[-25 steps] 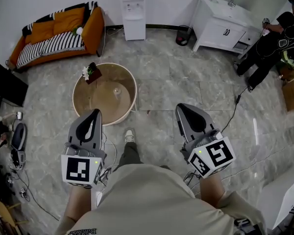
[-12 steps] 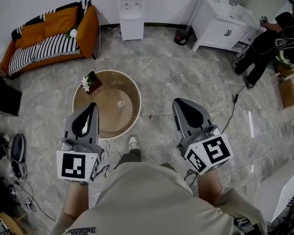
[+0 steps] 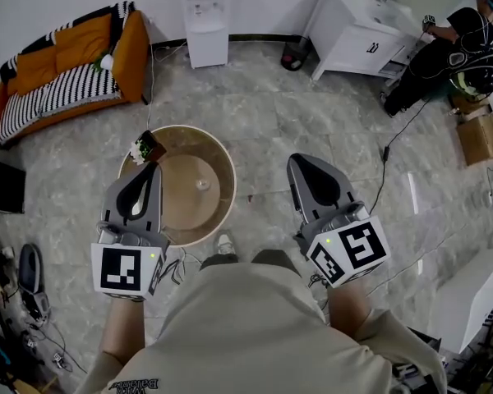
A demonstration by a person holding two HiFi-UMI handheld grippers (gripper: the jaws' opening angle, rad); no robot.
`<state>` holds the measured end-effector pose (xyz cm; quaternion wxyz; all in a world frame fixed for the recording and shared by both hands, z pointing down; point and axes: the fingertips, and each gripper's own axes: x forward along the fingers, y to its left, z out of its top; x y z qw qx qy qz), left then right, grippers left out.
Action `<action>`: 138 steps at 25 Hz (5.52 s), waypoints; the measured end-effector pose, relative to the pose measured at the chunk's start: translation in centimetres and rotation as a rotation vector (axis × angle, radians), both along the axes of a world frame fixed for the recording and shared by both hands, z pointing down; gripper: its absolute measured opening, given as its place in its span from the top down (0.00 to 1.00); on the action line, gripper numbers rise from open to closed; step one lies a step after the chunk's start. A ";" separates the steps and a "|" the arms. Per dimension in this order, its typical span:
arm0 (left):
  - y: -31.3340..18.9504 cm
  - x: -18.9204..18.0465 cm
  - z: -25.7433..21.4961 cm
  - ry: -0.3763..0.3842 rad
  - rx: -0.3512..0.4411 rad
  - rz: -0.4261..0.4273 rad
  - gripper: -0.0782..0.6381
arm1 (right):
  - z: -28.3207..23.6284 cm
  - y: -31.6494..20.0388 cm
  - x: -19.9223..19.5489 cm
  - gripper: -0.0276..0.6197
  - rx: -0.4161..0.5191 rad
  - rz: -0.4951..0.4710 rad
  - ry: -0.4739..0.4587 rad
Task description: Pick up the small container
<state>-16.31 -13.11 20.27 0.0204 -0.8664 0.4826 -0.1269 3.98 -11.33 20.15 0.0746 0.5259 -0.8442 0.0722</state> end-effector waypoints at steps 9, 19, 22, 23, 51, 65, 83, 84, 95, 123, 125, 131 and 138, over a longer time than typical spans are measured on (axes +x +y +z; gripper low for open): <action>-2.4 0.6 -0.1 0.068 0.030 0.000 0.88 | 1.3 -2.4 0.9 0.96 -0.043 0.002 0.024; -5.2 2.2 0.2 0.052 0.075 -0.051 0.88 | 2.9 -5.6 3.1 0.96 -0.073 -0.046 0.030; -6.5 2.7 0.6 0.052 0.082 -0.040 0.88 | 3.3 -7.3 3.1 0.96 -0.058 -0.073 0.060; -7.0 3.0 0.9 0.047 0.081 -0.034 0.88 | 3.5 -7.8 3.1 0.96 -0.054 -0.081 0.066; -13.7 5.5 32.3 -0.060 -0.198 -0.003 0.37 | 22.5 -15.5 -0.9 0.96 -0.298 -0.222 0.036; -13.3 6.1 52.4 -0.091 -0.340 0.044 0.37 | 40.5 -15.6 -4.6 0.96 -0.412 -0.301 0.104; -13.3 3.9 69.7 -0.073 -0.419 -0.046 0.37 | 53.6 -14.5 -7.3 0.96 -0.462 -0.392 0.150; -13.3 4.1 70.2 -0.083 -0.426 -0.037 0.37 | 53.9 -14.5 -7.2 0.96 -0.467 -0.396 0.151; -13.3 4.1 73.3 -0.149 -0.477 -0.005 0.42 | 56.0 -14.1 -6.7 0.96 -0.511 -0.417 0.169; -13.6 4.4 37.0 -0.117 -0.358 0.110 0.42 | 27.5 -14.2 -4.2 0.96 -0.285 -0.264 0.185; -13.0 4.4 33.9 -0.083 -0.365 0.097 0.42 | 25.0 -13.8 -3.6 0.96 -0.267 -0.244 0.188; -10.2 4.3 25.5 -0.052 -0.359 0.098 0.42 | 20.1 -11.9 -2.8 0.96 -0.297 -0.225 0.084; -6.9 3.9 16.9 -0.009 -0.275 0.044 0.42 | 15.0 -9.8 -0.8 0.96 -0.291 -0.173 0.001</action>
